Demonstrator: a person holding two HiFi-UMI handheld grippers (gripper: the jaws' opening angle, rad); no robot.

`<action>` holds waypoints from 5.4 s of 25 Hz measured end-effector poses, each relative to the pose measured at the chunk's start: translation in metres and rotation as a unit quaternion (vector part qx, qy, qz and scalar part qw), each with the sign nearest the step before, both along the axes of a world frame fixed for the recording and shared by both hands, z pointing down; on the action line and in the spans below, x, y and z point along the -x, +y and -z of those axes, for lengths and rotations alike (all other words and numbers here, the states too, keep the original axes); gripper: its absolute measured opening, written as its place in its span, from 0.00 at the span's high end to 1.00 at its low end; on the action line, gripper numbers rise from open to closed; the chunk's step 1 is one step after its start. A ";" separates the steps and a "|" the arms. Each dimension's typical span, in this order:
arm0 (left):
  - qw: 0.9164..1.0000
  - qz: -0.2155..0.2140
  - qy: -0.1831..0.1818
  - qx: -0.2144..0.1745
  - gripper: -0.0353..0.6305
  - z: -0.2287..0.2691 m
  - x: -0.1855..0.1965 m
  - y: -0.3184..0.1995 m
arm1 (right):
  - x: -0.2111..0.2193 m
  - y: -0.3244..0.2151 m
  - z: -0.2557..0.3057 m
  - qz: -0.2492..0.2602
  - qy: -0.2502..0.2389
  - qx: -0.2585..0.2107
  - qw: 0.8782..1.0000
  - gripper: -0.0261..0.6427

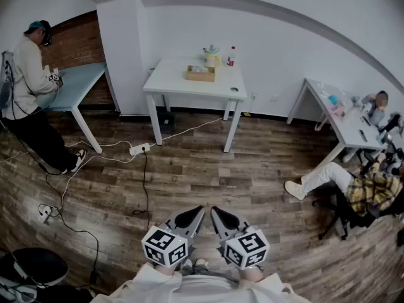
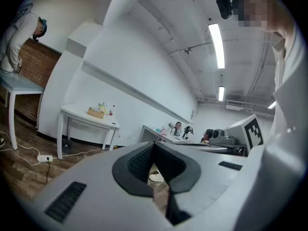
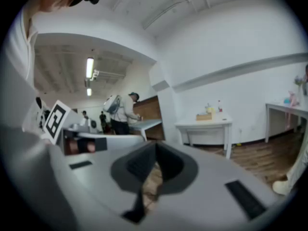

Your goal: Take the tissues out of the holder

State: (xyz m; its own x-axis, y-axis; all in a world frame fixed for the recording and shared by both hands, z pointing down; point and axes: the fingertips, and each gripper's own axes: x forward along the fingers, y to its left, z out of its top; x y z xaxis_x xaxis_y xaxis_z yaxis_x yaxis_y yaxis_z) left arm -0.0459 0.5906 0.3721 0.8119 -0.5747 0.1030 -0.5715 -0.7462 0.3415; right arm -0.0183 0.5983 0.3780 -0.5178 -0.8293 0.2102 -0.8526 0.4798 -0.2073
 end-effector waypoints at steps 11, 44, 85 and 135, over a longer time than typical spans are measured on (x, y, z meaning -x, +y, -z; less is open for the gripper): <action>1.000 0.008 0.004 -0.008 0.92 0.009 -0.008 -0.022 | -0.006 -0.018 0.015 0.009 0.024 -0.018 1.000 0.95; 0.999 0.040 0.011 0.008 0.92 -0.008 -0.050 -0.133 | -0.070 -0.125 -0.015 -0.003 -0.020 0.013 1.000 0.94; 1.000 0.002 0.009 0.013 0.92 -0.011 -0.069 -0.685 | -0.096 -0.698 0.001 -0.007 0.011 -0.025 1.000 0.94; 0.989 -0.006 0.055 0.135 0.92 -0.090 -0.105 -0.957 | -0.114 -0.999 -0.086 0.031 0.158 0.062 0.985 0.85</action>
State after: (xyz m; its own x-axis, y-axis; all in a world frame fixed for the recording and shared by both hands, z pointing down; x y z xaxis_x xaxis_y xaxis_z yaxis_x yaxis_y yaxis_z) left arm 0.0590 -0.3668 0.4623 0.8334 -0.5285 0.1617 -0.5110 -0.6253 0.5898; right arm 0.0958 -0.4008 0.4642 -0.4595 -0.7559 0.4664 -0.8537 0.5208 0.0030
